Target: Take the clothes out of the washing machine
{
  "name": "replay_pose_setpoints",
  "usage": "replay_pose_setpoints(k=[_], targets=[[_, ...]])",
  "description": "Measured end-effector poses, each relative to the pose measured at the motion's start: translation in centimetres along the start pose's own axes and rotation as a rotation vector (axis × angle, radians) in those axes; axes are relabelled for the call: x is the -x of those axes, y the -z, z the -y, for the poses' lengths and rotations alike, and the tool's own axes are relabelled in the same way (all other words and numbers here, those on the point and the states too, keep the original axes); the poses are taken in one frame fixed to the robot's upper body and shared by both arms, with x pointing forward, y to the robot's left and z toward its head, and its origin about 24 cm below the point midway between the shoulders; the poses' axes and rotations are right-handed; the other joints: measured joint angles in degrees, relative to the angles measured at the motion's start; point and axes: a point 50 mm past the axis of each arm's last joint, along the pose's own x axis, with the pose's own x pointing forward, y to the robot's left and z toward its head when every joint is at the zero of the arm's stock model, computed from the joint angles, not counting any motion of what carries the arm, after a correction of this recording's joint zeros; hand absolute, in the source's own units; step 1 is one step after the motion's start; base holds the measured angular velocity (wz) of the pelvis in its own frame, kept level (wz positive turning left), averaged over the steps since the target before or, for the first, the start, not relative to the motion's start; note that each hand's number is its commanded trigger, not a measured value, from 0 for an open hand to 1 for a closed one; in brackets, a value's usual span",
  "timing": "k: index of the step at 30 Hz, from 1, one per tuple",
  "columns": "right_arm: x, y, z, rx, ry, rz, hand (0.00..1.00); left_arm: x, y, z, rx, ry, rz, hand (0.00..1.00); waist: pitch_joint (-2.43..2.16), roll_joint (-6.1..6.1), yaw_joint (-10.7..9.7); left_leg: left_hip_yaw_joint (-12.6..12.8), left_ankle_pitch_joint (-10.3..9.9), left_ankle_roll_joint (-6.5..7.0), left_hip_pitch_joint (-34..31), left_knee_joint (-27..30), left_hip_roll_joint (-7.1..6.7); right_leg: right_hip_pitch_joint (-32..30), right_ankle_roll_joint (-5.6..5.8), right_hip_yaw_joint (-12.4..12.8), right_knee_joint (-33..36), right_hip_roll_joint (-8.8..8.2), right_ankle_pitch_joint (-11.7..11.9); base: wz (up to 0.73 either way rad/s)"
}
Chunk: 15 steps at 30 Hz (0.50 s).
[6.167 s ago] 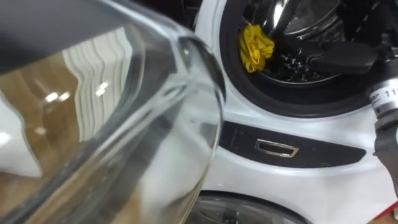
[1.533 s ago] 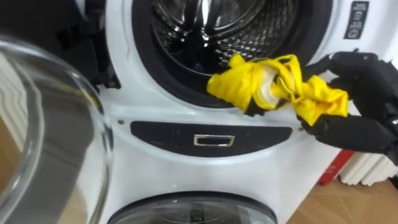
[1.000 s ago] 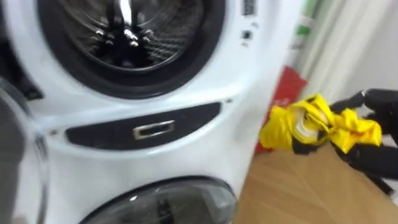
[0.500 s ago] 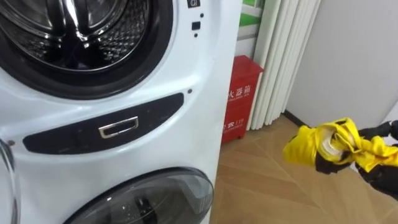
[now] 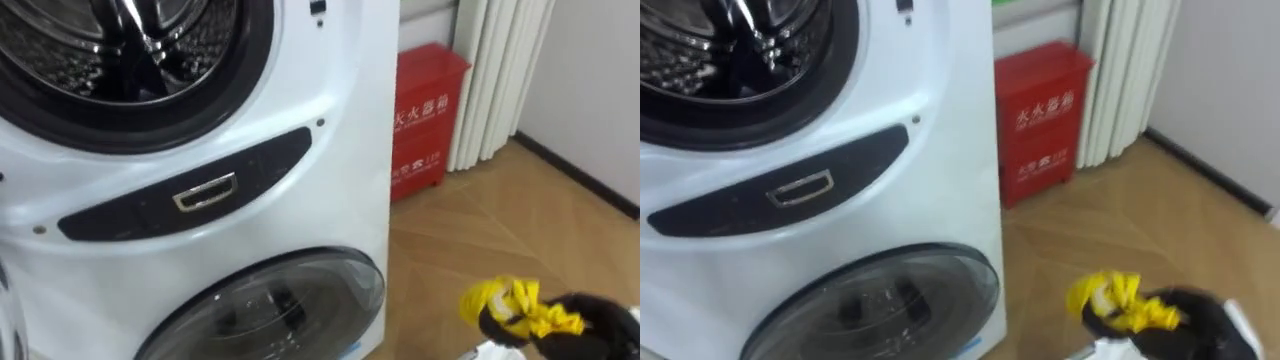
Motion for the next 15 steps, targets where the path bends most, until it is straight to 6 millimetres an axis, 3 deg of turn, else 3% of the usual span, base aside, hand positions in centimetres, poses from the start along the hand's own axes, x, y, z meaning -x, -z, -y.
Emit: replay_pose_setpoints(k=[4, 6, 10, 15], targets=[[-1.1, 1.3, -1.0, -0.016, 0.051, -0.064, 1.00, 0.0, -0.3, 0.4, 0.021, 0.014, 0.007, 0.00, -0.25, 0.80, -0.5, -1.3, 0.9, -0.06, -2.3, 0.0, -0.15, -1.8, -0.38, -1.7, 0.4, -0.42, -0.2, 0.27], [-1.8, 1.7, -1.4, -0.034, 0.095, -0.102, 1.00, 0.0, -0.5, 0.9, 0.025, 0.024, 0.012, 0.00, -0.17, 1.62, -0.4, -1.7, 1.2, -0.13, -3.4, 0.0, -0.12, -2.8, -0.55, -2.2, 0.6, -0.54, -0.2, 0.13], [-2.2, 1.7, -1.9, -0.062, 0.162, -0.102, 1.00, -0.1, -1.5, 0.9, 0.065, 0.027, 0.030, 0.00, 0.05, 2.34, 0.0, -3.3, 2.0, -0.35, -5.7, 0.1, -0.34, -5.1, -1.06, -3.4, 1.6, -1.37, -0.7, 0.21], [-2.6, 1.2, -2.1, -0.088, 0.235, -0.088, 1.00, -0.3, -2.5, 1.3, 0.107, 0.039, 0.042, 0.00, -0.12, 3.10, 0.1, -3.8, 2.4, -0.72, -7.7, 0.4, -0.35, -6.7, -1.45, -3.1, 1.6, -1.16, -0.6, 0.09]])
